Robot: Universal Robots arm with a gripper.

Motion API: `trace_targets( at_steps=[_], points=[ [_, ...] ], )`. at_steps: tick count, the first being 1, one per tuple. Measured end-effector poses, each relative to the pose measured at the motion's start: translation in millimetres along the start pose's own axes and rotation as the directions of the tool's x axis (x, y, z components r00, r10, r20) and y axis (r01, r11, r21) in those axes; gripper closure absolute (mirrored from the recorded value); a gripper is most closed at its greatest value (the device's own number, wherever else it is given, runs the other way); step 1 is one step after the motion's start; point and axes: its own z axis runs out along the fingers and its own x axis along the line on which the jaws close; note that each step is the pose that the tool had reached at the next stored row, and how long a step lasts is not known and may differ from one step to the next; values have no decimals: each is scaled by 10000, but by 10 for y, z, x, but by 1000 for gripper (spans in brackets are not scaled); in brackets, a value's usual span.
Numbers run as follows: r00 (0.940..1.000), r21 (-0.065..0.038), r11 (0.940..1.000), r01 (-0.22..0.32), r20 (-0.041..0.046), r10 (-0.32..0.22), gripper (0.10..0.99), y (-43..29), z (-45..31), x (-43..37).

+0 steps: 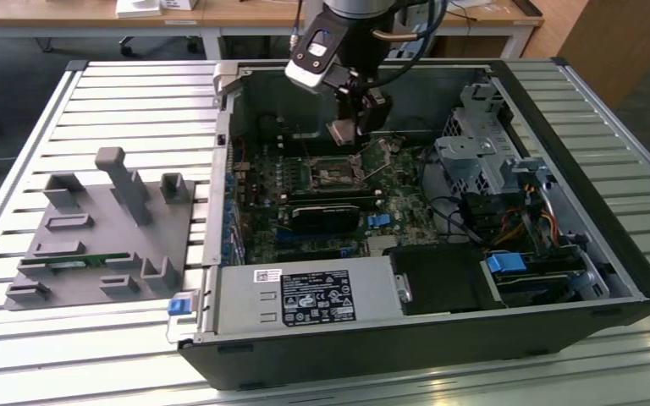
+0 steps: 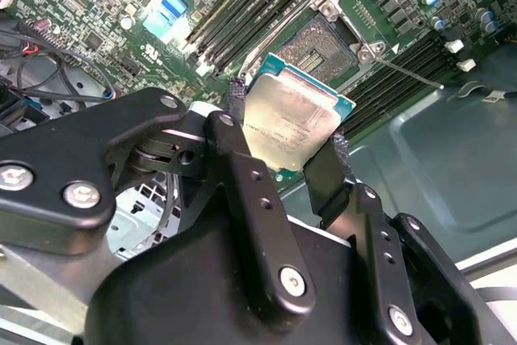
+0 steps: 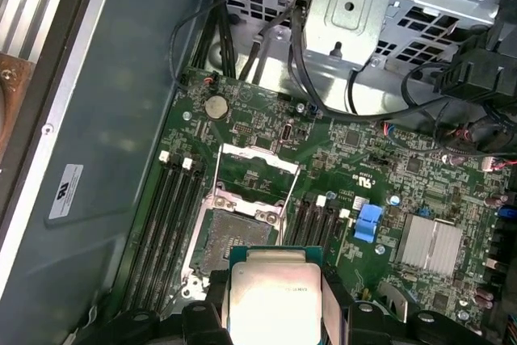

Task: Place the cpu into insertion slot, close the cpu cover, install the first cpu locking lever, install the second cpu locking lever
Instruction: 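Place the cpu into insertion slot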

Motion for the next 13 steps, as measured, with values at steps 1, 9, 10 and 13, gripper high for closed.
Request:
trace_targets(
  at_steps=[1, 9, 10, 13],
  points=[
    [10000, 0, 10000, 0, -1, 0, 545, 0, 3, 0],
    [10000, 1, 10000, -1, 0, 1, 545, -2, 28, 0],
    [10000, 0, 10000, -1, -1, 1, 545, -3, 31, 0],
    [10000, 0, 10000, -2, -1, 2, 545, -4, 41, -1]
  ],
)
